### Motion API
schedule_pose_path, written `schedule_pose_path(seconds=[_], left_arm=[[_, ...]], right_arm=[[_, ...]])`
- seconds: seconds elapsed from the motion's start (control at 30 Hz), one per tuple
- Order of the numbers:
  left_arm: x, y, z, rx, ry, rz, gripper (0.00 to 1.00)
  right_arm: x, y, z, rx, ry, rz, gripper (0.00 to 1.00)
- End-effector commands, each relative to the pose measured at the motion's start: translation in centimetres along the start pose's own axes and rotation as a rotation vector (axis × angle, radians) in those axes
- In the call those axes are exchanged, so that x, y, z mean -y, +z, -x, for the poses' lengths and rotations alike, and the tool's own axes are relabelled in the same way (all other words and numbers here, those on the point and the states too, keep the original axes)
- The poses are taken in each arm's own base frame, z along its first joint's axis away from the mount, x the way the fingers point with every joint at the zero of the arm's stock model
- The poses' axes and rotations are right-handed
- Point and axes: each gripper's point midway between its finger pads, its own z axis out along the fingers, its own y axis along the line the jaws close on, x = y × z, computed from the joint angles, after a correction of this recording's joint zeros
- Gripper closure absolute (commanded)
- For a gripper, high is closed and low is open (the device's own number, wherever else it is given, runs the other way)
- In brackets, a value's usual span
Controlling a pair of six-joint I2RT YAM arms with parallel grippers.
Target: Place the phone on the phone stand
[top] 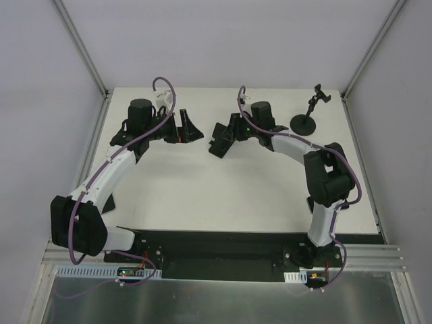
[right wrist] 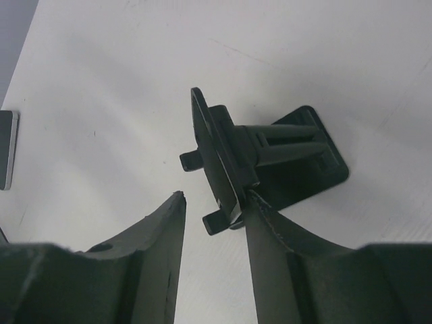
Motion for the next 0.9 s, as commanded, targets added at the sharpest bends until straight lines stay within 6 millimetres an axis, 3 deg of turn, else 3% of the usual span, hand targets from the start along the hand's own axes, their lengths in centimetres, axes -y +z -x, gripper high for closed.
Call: schedule_pose_path(seconds=[0.0, 0.07, 0.2, 0.27, 0.63, 0.67, 0.73, 0.77, 0.8, 0.83, 0.87], left_arm=[[0.9, 0.3, 0.6, -0.011, 0.008, -0.026, 0.01], [0.5, 0.4, 0.5, -0.018, 0.006, -0.015, 0.01], [-0.4, 0.6, 0.3, -0.021, 0.007, 0.024, 0.01], [-0.8, 0.7, 0.2, -0.023, 0.011, 0.040, 0.01], [-4.3, 1.7, -0.6, -0.039, 0.067, 0.260, 0.08], [-4.6, 1.8, -0.6, -0.036, 0.076, 0.286, 0.07], [-5.8, 2.0, -0.8, -0.045, 0.099, 0.387, 0.04], [-6.3, 2.1, -1.0, -0.051, 0.102, 0.429, 0.01], [-7.0, 2.3, -1.2, -0.062, 0.105, 0.472, 0.01], [-7.3, 2.3, -1.0, -0.057, 0.115, 0.510, 0.01], [-7.4, 2.5, -1.5, -0.073, 0.134, 0.544, 0.01]], right_arm=[[-1.6, 0.8, 3.0, 0.066, -0.101, 0.087, 0.62], [-2.0, 1.5, 2.8, 0.058, -0.110, 0.129, 0.67], [-3.6, 2.3, 2.8, 0.056, -0.135, 0.220, 0.92], [-4.9, 2.6, 2.5, 0.049, -0.196, 0.271, 0.99], [-11.4, 2.0, 0.9, 0.010, -0.286, 0.579, 0.99], [-11.3, 2.1, 0.9, 0.011, -0.275, 0.569, 0.76], [-10.4, 2.3, 1.6, 0.029, -0.242, 0.509, 0.44], [-10.0, 2.2, 1.9, 0.040, -0.239, 0.487, 0.20], [-9.4, 2.1, 1.5, 0.037, -0.227, 0.458, 0.12], [-9.2, 1.5, 2.4, 0.063, -0.230, 0.431, 0.04], [-8.8, 1.2, 2.5, 0.072, -0.226, 0.412, 0.04]])
